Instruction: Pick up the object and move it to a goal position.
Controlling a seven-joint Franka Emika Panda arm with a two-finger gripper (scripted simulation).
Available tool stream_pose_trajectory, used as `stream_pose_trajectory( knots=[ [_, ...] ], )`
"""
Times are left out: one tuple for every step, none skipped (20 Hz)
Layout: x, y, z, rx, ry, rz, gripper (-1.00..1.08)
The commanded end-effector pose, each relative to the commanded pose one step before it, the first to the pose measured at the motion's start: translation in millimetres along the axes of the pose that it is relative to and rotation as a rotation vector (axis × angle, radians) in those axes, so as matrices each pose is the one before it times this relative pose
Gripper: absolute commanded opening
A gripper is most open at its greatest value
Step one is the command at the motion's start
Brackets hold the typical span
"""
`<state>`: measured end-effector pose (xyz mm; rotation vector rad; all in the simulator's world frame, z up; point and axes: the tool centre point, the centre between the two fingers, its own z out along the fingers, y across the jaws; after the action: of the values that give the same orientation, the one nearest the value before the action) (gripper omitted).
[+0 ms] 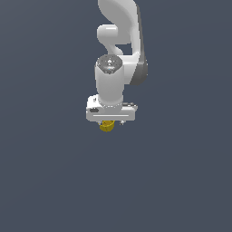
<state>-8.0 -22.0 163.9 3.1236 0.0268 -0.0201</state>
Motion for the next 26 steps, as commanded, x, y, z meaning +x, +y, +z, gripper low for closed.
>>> stream_pose_trajectory(
  knots=[
    [0.00, 0.01, 0.00, 0.00000, 0.00000, 0.00000, 0.28],
    [0.04, 0.15, -0.36, -0.00077, 0.00059, -0.00010, 0.28],
    [0.17, 0.59, -0.86, -0.00188, 0.00147, -0.00020, 0.28],
    [0.26, 0.94, -1.53, -0.00329, 0.00259, -0.00034, 0.28],
    [0.35, 1.32, -2.15, -0.00461, 0.00365, -0.00047, 0.28],
    [0.46, 1.71, -2.75, -0.00585, 0.00466, -0.00058, 0.28],
    [0.55, 2.10, -3.36, -0.00710, 0.00571, -0.00068, 0.28],
    [0.65, 2.50, -3.97, -0.00829, 0.00675, -0.00076, 0.28],
    [0.75, 2.90, -4.58, -0.00946, 0.00781, -0.00081, 0.28],
    [0.84, 3.31, -5.19, -0.01058, 0.00886, -0.00084, 0.28],
    [0.93, 3.73, -5.78, -0.01163, 0.00991, -0.00085, 0.28],
    [1.01, 4.16, -6.38, -0.01262, 0.01097, -0.00081, 0.28],
    [1.09, 4.61, -6.96, -0.01354, 0.01201, -0.00074, 0.28],
    [1.17, 5.07, -7.53, -0.01438, 0.01306, -0.00064, 0.28],
    [1.24, 5.54, -8.08, -0.01514, 0.01409, -0.00048, 0.28],
    [1.30, 6.02, -8.62, -0.01582, 0.01512, -0.00029, 0.28],
    [1.35, 6.52, -9.13, -0.01640, 0.01613, -0.00004, 0.28],
    [1.38, 7.04, -9.60, -0.01686, 0.01710, 0.00026, 0.28],
    [1.41, 7.57, -10.04, -0.01723, 0.01806, 0.00062, 0.28],
    [1.41, 8.11, -10.43, -0.01748, 0.01898, 0.00103, 0.28],
    [1.40, 8.63, -10.74, -0.01754, 0.01978, 0.00149, 0.28],
    [1.32, 8.85, -10.62, -0.01692, 0.01985, 0.00192, 0.28],
    [1.22, 8.95, -10.35, -0.01608, 0.01964, 0.00234, 0.28],
    [1.11, 9.04, -10.04, -0.01523, 0.01940, 0.00274, 0.28],
    [1.00, 9.11, -9.71, -0.01437, 0.01913, 0.00313, 0.28],
    [0.87, 9.17, -9.37, -0.01353, 0.01883, 0.00351, 0.28]
  ],
)
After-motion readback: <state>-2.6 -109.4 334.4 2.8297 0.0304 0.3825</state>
